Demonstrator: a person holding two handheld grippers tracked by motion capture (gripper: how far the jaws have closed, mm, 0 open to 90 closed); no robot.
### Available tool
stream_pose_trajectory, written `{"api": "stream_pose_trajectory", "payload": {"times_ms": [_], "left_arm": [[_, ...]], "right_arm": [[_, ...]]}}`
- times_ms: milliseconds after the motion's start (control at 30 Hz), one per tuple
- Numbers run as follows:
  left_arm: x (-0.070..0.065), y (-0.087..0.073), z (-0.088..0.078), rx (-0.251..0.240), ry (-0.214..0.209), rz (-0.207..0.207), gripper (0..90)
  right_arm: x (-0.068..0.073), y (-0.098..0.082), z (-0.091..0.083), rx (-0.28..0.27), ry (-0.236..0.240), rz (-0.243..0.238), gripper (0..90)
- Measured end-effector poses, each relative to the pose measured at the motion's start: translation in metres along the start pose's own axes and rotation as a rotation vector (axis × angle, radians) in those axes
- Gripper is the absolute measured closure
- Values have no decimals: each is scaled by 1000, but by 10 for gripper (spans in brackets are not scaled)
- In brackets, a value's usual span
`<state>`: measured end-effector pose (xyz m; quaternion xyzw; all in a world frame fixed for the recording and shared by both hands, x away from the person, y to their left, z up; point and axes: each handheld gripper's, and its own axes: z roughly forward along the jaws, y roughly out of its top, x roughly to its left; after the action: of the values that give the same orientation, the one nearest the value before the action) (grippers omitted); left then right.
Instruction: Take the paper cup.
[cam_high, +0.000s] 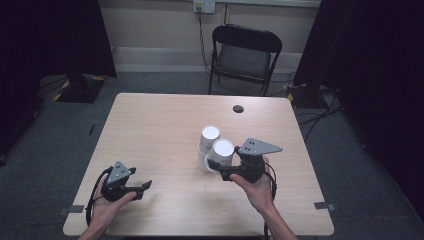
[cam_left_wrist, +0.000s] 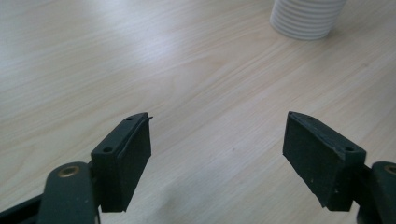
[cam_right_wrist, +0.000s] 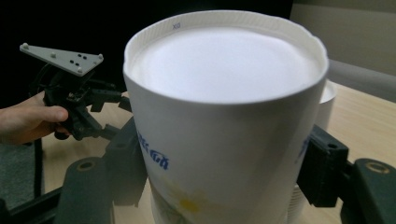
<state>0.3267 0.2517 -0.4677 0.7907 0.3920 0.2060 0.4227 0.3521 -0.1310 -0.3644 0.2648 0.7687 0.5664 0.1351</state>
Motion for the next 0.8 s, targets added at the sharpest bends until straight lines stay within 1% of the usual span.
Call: {"api": "stream_pose_trajectory", "payload": {"times_ms": [67,100,133,167,267,333,367,400,433,467,500,533,567,600,633,667,700,733,767,800], "left_arm": [[-5,3,0,-7,-22,22,235],[-5,3,0,-7,-22,22,235],[-8,4,1,-16,-30,26,235],[-13,7,1,-35,-57,38,234],[-20,13,0,-66,-97,42,234],[-25,18,1,-69,-131,15,234],[-28,20,0,-78,-132,28,235],[-31,23,0,-83,-126,56,236],[-31,23,0,-83,-126,56,238],[-36,31,1,-92,-127,95,239],[-38,34,1,-108,-130,91,244],[-38,34,1,-108,-130,91,256],[-44,41,4,-125,-134,101,268],[-44,41,4,-125,-134,101,275],[-51,46,8,-137,-131,120,281],[-51,46,8,-137,-131,120,285],[-54,48,11,-149,-142,114,300],[-57,50,13,-156,-151,116,300],[-61,52,15,-166,-154,119,323],[-66,54,18,-185,-169,125,335]], "right_arm": [[3,-1,1,12,13,8,304],[4,-2,2,17,15,10,304],[4,-2,2,17,15,10,304],[5,-5,3,17,26,27,305],[5,-8,5,25,27,37,305],[5,-11,7,35,31,47,305],[5,-12,8,43,37,53,305],[5,-12,10,51,42,52,305],[6,-12,11,58,44,54,304],[6,-11,13,58,49,53,305],[7,-10,14,61,53,54,305],[7,-10,14,61,53,54,305],[9,-8,18,61,63,58,305],[9,-8,18,61,63,58,305],[11,-8,22,60,79,73,305],[12,-7,23,61,83,78,305],[13,-7,25,61,88,78,305],[13,-7,25,61,88,78,305],[16,-8,28,66,99,81,306],[17,-8,29,65,106,87,306]]}}
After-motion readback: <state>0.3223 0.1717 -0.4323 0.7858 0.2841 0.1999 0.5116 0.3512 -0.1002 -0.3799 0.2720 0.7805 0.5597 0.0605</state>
